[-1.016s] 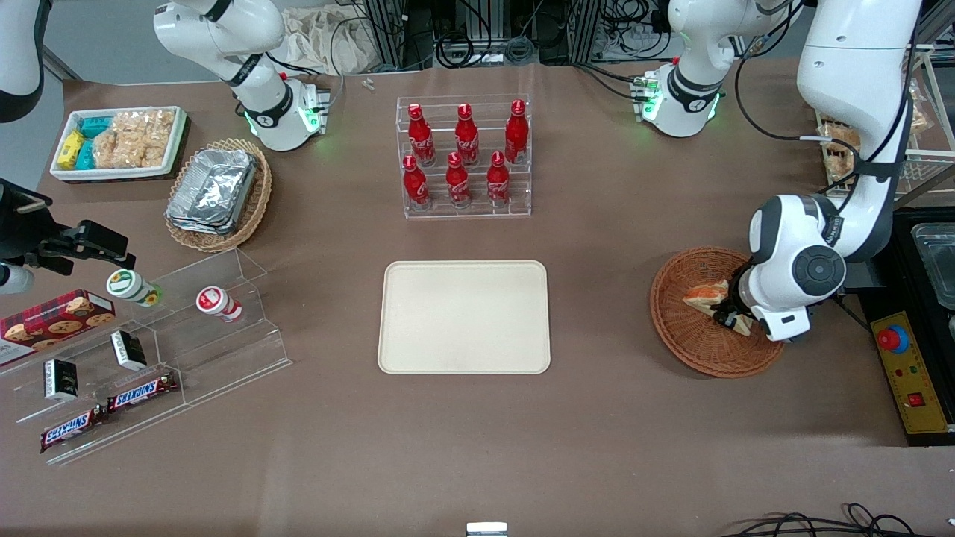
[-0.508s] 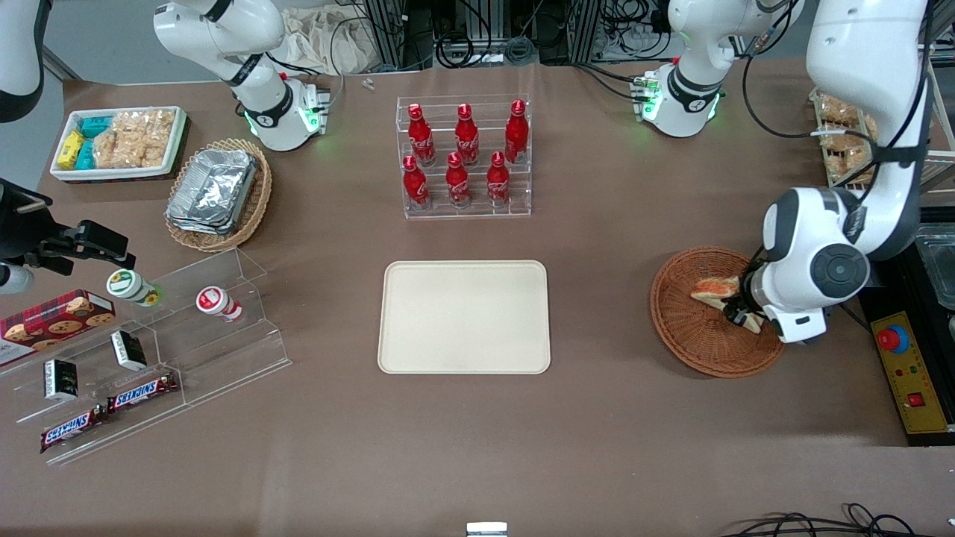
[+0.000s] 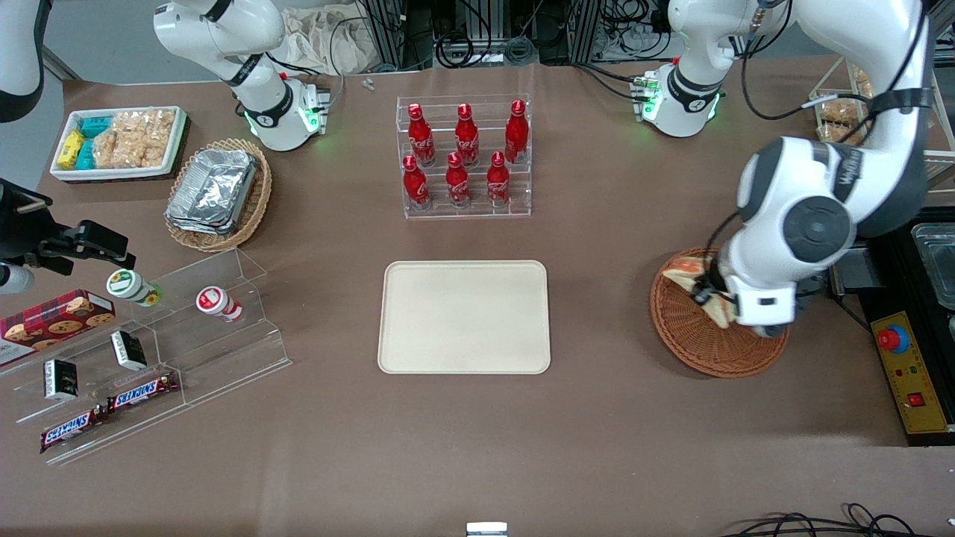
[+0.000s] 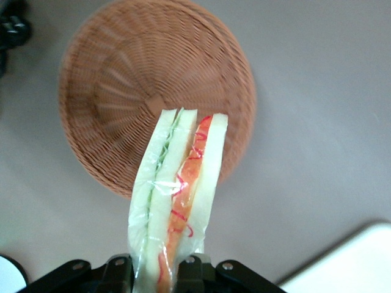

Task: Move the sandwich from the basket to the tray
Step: 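Lift the sandwich out of the basket and carry it toward the cream tray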

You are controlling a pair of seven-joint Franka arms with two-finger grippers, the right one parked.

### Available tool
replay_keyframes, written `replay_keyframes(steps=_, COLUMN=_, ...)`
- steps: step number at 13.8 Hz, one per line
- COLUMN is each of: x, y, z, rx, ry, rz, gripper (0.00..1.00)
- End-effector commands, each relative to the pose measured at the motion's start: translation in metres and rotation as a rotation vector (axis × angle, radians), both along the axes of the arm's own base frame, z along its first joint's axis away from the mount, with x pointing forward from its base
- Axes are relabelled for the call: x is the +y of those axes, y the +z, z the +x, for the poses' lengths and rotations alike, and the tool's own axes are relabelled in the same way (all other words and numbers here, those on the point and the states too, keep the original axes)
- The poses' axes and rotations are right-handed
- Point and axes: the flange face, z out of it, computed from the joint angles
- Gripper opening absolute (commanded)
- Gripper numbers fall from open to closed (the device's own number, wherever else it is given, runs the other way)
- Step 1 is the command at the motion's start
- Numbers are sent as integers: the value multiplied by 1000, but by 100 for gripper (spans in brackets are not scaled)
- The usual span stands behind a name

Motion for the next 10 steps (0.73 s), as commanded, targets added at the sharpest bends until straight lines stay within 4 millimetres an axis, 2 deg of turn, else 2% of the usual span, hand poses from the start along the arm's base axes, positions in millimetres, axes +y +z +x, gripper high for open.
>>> replay_keyframes(steps=1, x=-52, y=10, z=-7, rx=12, ry=-152, rz=-57, gripper=0)
replay_keyframes(steps=4, x=-113, y=17, z=-19, rx=-30, ry=-326, rz=-132, gripper=0)
replay_keyframes(steps=5, x=-127, y=19, z=-22, rx=-54, ry=-392, rz=-160, gripper=0)
replay_keyframes(steps=8, x=-155, y=4, z=-19, rx=-102, ry=-471, rz=-257, gripper=0)
replay_keyframes(steps=10, x=-190, y=-16, z=-28, rx=-130, ry=-525, rz=-285, gripper=0)
